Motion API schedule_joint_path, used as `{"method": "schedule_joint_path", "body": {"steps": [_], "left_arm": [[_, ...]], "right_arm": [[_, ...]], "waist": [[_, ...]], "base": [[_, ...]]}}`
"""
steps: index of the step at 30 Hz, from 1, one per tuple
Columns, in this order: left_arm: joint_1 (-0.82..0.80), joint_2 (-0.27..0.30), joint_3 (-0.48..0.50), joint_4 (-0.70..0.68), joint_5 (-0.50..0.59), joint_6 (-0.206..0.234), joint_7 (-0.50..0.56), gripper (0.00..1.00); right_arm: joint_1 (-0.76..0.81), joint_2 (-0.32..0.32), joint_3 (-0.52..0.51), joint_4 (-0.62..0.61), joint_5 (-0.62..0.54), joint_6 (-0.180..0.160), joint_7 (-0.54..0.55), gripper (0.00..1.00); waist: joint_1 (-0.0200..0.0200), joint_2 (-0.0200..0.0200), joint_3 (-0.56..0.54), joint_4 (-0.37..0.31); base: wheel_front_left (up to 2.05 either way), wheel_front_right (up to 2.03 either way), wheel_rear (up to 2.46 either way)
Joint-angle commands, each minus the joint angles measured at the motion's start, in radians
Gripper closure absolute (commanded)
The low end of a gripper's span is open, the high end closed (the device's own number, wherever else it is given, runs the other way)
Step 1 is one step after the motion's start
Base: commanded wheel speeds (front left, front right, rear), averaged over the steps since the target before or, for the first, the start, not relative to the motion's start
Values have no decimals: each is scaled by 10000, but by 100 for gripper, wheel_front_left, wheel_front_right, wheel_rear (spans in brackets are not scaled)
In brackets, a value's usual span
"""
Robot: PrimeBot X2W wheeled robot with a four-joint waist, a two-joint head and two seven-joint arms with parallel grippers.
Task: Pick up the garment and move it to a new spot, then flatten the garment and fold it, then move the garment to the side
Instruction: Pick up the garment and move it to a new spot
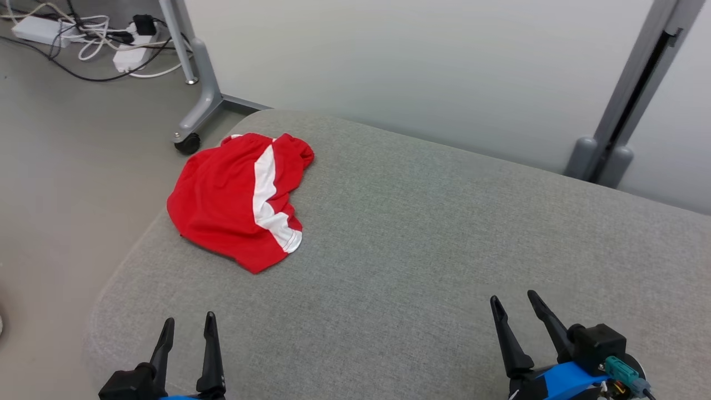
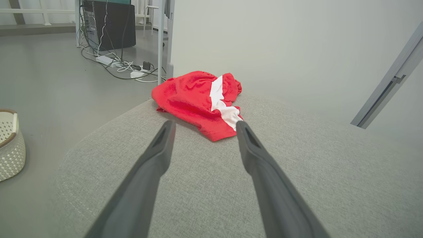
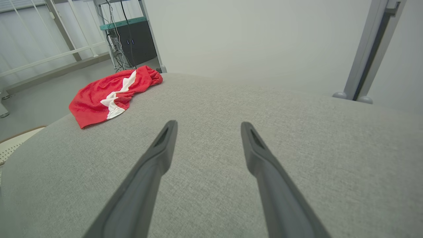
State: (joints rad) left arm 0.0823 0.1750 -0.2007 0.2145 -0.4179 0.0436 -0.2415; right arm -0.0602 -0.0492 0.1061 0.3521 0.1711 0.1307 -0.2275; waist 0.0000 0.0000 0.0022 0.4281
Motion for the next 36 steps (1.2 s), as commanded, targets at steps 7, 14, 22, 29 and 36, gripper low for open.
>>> {"method": "schedule_joint_path", "body": {"steps": [7,14,22,29,36], "left_arm": [[276,102,26,-254,-110,89,84,0],[92,160,284,-492,-355,123,18,0],[-1997,1582,1278,-1505,-340,16,518,0],[-5223,2846,1911,-1097,-963,-383,2145,0],[-7339,3628,2522,1313,-1840,-635,3424,0]], "right_arm": [[72,-22,257,139,157,1,-73,0],[-261,-22,261,-202,-61,1,-64,0],[-756,-22,4,-1187,-625,1,352,0],[-1282,-23,13,-2333,-1236,1,945,0],[-1886,-25,258,-3389,-1732,1,1575,0]], "waist": [[0,0,5,326],[0,0,308,-64],[0,0,1158,-515],[0,0,2435,-1204],[0,0,3858,-2052]], "base": [[0,0,0],[0,0,0],[0,0,0],[0,0,0],[0,0,0]]}}
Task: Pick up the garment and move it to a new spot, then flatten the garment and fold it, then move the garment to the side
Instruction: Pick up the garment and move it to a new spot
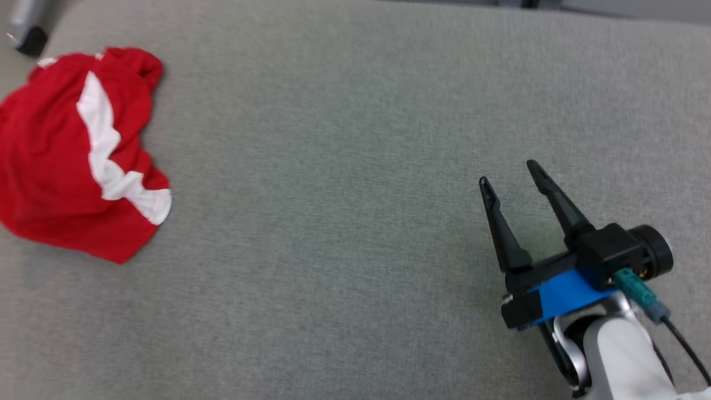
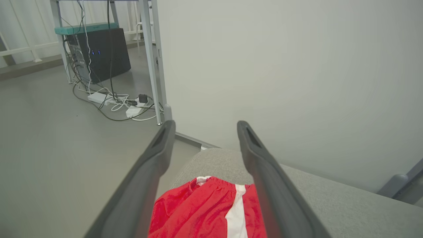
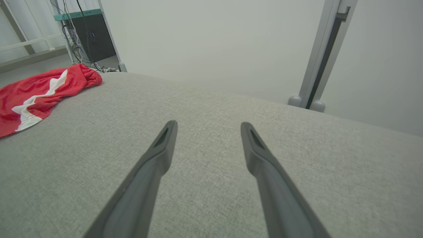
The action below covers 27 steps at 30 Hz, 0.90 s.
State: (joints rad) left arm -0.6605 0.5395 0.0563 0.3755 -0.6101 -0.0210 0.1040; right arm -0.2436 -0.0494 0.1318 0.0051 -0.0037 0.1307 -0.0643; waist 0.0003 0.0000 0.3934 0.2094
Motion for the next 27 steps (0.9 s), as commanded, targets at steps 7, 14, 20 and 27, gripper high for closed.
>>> {"method": "schedule_joint_path", "body": {"steps": [7,14,20,27], "left_arm": [[-1025,-47,-357,2815,-373,-581,652,0],[-1683,-364,-836,5055,-688,-906,1351,0],[-1971,-515,-1349,6095,-959,-1097,2137,27],[-1921,-251,-2037,5695,-1528,-1099,2041,100]], "right_arm": [[-420,-20,-36,-947,-491,1,433,0],[-335,-20,-137,-1450,-676,1,597,0],[-382,-20,-119,-1536,-715,1,642,0],[-416,-20,-111,-1433,-690,1,590,0]], "waist": [[-3,0,1268,-326],[-3,0,1901,-296],[-3,0,1975,-205],[-3,0,1809,-132]], "base": [[0,0,0],[0,0,0],[0,0,0],[0,0,0]]}}
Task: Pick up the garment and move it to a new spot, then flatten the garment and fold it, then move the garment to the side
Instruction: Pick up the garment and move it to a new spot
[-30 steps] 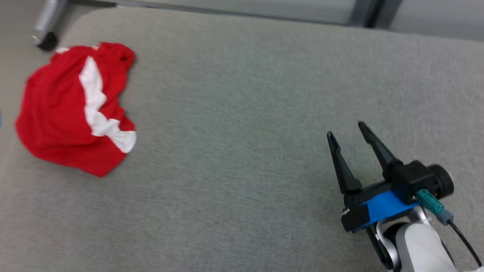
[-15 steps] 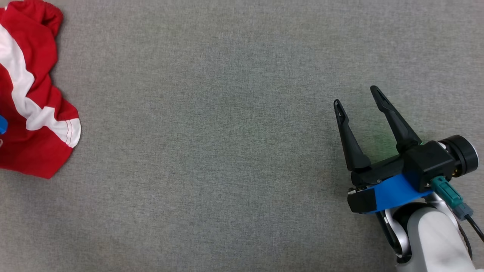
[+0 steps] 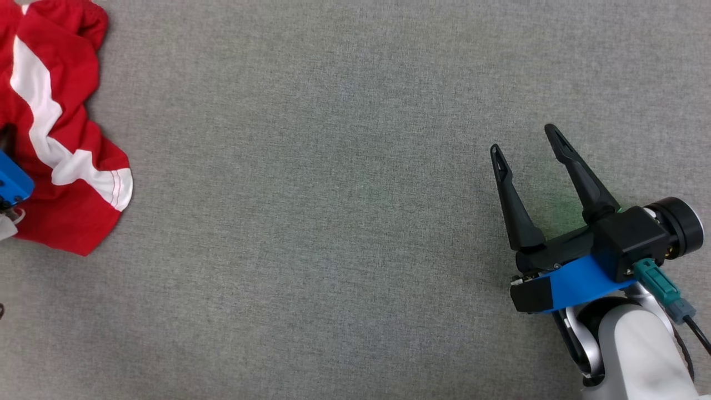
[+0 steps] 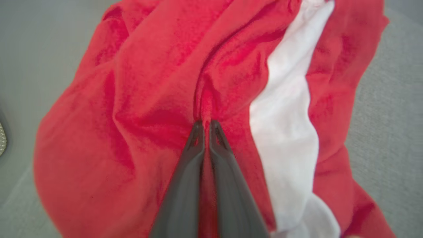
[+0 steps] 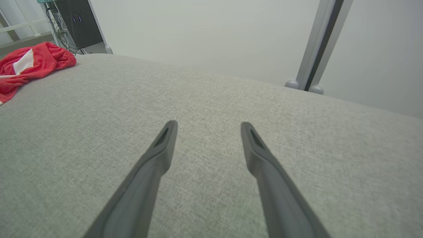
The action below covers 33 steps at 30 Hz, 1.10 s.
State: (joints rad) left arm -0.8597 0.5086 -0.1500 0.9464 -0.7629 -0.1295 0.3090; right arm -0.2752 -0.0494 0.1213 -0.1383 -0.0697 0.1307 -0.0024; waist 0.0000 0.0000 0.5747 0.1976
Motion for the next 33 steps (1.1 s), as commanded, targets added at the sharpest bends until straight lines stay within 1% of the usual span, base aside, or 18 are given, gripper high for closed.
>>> {"method": "schedule_joint_path", "body": {"steps": [1,7,10,13,17,21,25,30,33], "left_arm": [[58,150,-87,-109,-55,-13,-109,100],[-41,820,-716,-758,-335,-14,-703,100],[-122,1230,-1120,-1277,-394,-15,-934,100],[-218,1468,-1571,-1895,-402,-15,-1136,100],[-378,1815,-2326,-2900,-272,-16,-1035,100],[-476,2130,-3075,-4077,-138,-16,-841,100],[-400,2273,-3818,-5415,149,-16,-555,100],[46,2164,-4631,-7220,322,-15,-272,100],[342,2007,-5031,-8009,453,-11,-184,100]], "right_arm": [[-91,-21,-16,39,-4,1,-59,0],[39,-20,-41,408,282,1,-321,0],[93,-20,-37,679,515,1,-524,0],[170,-21,-22,1018,801,1,-750,0],[284,-20,31,1520,1182,1,-1089,0],[421,-20,29,2029,1530,1,-1416,0],[598,-18,-87,2455,1789,1,-1696,0],[837,-14,-375,2809,1963,1,-1908,0],[941,-17,-502,2921,2025,1,-1999,0]], "waist": [[0,0,-68,-14],[0,0,-664,-103],[0,0,-1074,-209],[0,0,-1539,-362],[0,0,-2215,-704],[0,0,-2859,-1230],[0,0,-3368,-1862],[0,0,-3716,-2682],[0,0,-3739,-3170]], "base": [[0,0,0],[0,0,0],[0,0,0],[0,0,0],[0,0,0],[0,0,0],[0,0,0],[0,0,0],[0,0,0]]}}
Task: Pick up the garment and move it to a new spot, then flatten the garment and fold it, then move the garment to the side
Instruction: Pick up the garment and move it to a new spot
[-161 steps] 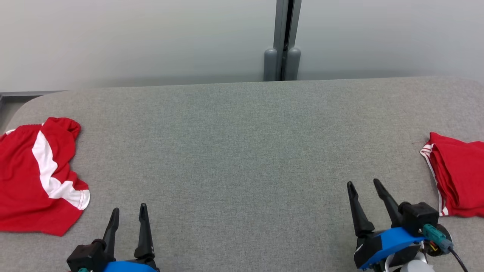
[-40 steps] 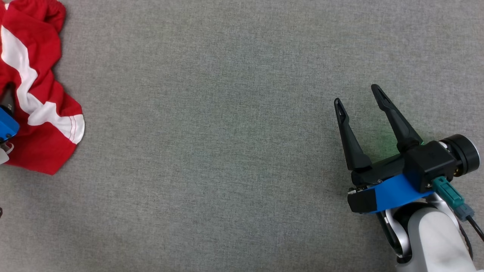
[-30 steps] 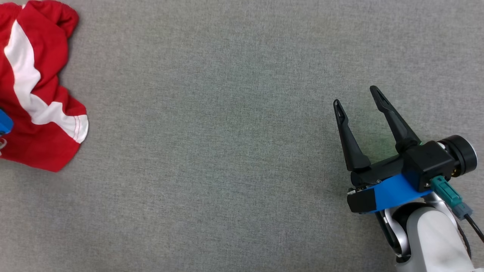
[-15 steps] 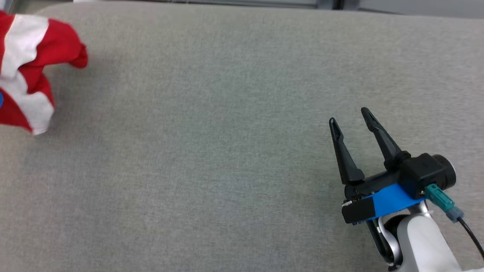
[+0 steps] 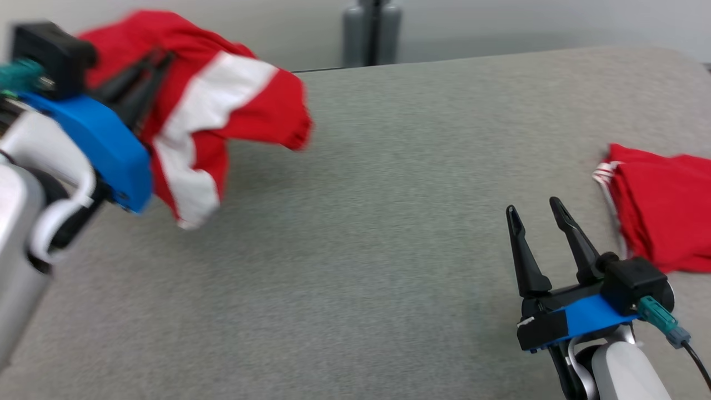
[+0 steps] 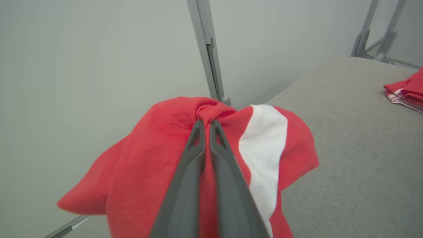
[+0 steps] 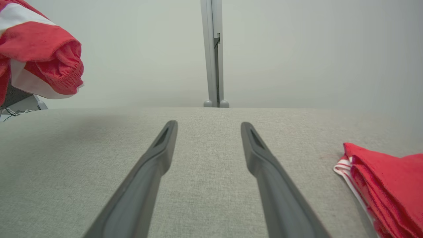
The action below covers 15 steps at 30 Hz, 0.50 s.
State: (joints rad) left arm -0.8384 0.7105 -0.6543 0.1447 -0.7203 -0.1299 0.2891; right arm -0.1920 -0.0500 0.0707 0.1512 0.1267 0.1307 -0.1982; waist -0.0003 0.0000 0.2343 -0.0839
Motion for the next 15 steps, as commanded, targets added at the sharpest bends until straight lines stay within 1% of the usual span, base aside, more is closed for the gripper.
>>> {"method": "schedule_joint_path", "body": {"steps": [1,3,7,11,15], "left_arm": [[239,-97,-133,-190,100,14,22,100],[470,-222,-442,-439,348,44,-96,100],[1143,-829,-1023,-401,509,57,-625,100],[1734,-1448,-1735,280,702,32,-1237,100],[2033,-2054,-2296,1254,927,10,-2049,100]], "right_arm": [[148,-6,-38,54,89,1,-64,0],[158,-6,-89,112,129,1,-138,0],[185,-6,-77,264,261,1,-248,0],[177,-6,24,370,337,1,-337,0],[76,-8,32,462,315,1,-385,0]], "waist": [[3,0,-316,-495],[3,0,-249,-768],[3,0,-80,-1156],[3,0,65,-1402],[3,0,139,-1461]], "base": [[0,0,0],[0,0,0],[0,0,0],[0,0,0],[0,0,0]]}}
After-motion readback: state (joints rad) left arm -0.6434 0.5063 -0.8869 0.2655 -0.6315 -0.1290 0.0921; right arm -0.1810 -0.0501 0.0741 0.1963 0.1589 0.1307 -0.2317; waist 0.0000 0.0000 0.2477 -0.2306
